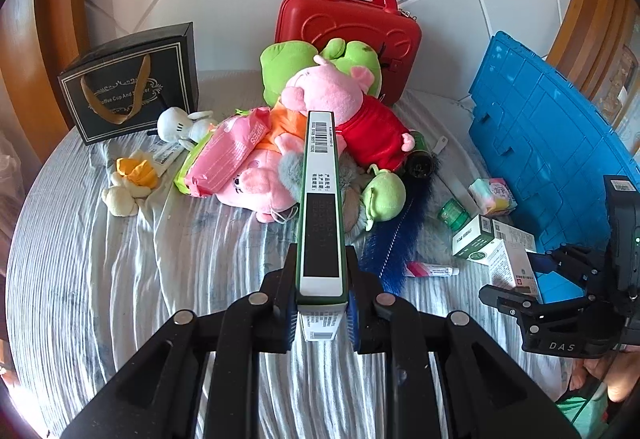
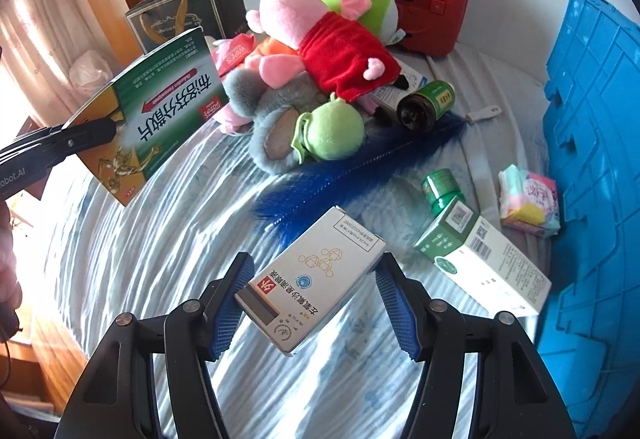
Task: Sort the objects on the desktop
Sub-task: 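Carry both held boxes over the open blue crate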
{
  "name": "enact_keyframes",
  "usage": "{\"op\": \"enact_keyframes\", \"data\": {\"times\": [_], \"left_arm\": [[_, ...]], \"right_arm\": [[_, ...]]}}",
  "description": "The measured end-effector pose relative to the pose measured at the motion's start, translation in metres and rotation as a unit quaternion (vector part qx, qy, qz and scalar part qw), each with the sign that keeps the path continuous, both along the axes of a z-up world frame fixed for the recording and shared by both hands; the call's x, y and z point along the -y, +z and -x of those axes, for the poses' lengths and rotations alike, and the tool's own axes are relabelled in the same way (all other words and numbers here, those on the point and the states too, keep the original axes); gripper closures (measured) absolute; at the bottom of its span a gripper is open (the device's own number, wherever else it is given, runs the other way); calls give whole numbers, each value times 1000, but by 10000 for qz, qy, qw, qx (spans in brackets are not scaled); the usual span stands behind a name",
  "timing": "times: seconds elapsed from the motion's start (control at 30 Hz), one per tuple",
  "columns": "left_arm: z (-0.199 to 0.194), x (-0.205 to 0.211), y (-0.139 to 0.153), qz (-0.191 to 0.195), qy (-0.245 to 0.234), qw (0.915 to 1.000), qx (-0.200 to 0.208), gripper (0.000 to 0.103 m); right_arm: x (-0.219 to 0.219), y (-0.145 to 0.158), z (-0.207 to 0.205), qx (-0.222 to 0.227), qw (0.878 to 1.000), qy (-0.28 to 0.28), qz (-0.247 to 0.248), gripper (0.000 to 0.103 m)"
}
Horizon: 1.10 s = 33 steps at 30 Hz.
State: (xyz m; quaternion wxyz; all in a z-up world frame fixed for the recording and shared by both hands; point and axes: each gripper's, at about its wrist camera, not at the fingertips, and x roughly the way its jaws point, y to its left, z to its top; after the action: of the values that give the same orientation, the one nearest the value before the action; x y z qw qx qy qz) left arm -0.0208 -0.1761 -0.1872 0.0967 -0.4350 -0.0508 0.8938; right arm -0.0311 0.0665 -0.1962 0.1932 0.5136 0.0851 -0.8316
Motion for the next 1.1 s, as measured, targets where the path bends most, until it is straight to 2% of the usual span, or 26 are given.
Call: {"op": "enact_keyframes", "data": {"times": [0.5,1.1], "left_arm": [[-7,-33,56,104,-74,9994,-327,84],[-4,-99,129,117,-317,9957,-857,84]], "right_arm": [[-16,70,-11,-345,9991,87,236,40],[-59,146,-18,-836,9947,110,589,40]]}}
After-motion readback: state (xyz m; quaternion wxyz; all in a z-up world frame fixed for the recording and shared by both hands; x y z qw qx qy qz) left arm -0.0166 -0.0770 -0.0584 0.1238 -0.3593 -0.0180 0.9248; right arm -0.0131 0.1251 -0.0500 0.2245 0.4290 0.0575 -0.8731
